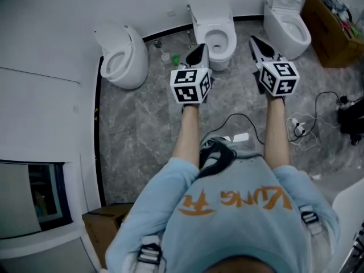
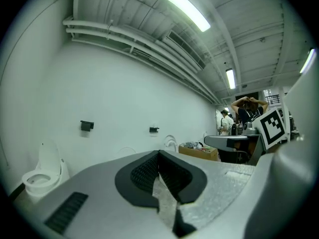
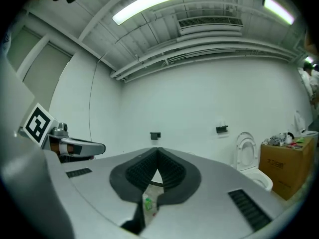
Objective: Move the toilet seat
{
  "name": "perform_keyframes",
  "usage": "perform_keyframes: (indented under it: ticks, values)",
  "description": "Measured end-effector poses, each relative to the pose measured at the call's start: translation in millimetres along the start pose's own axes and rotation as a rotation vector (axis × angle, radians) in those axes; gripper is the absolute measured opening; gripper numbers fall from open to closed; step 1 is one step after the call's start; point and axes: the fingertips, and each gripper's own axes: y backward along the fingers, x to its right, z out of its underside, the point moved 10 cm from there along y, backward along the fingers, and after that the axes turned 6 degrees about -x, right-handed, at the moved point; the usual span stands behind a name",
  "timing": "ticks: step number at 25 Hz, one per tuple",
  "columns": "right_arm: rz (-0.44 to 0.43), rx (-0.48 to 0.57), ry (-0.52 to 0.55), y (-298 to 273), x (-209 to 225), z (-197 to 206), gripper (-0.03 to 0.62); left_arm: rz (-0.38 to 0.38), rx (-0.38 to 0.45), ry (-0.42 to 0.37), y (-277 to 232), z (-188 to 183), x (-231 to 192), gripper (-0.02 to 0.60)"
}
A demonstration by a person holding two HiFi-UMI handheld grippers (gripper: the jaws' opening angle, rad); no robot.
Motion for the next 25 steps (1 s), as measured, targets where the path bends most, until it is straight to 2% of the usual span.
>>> perform_keyframes:
  ticks: [3,8,14,18,21,25]
  values:
    - [0.012,0.002,-0.018,-4,12,-4,-0.003,-0.014,0.007,0.003,0,-2,-8,-0.003]
    - [-0.02,-0.026,-0.015,-26,11,1,-0.003,-0.039,0.0,0.042,-5,4,-30,-0.003]
    - [-0.025,-0.034,-0.03,-94,36,9,-0.003,-0.042,-0.02,0.026,-51,7,-80,-0.003]
    - [-0.03,-0.045,-0.005,-164,54,10,-0.002,-0.07,-0.046,0.051,-108,16,-128,-0.003]
    - [-0.018,-0.079,-0.048,-214,81,25,-0.003,-0.022,-0.109,0.01,-170,27,-139,-0.003]
    - [-0.011,-0.174,-0.097,-287,109,53,-0.002,0.019,-0.198,0.065,-250,34,-176,-0.003]
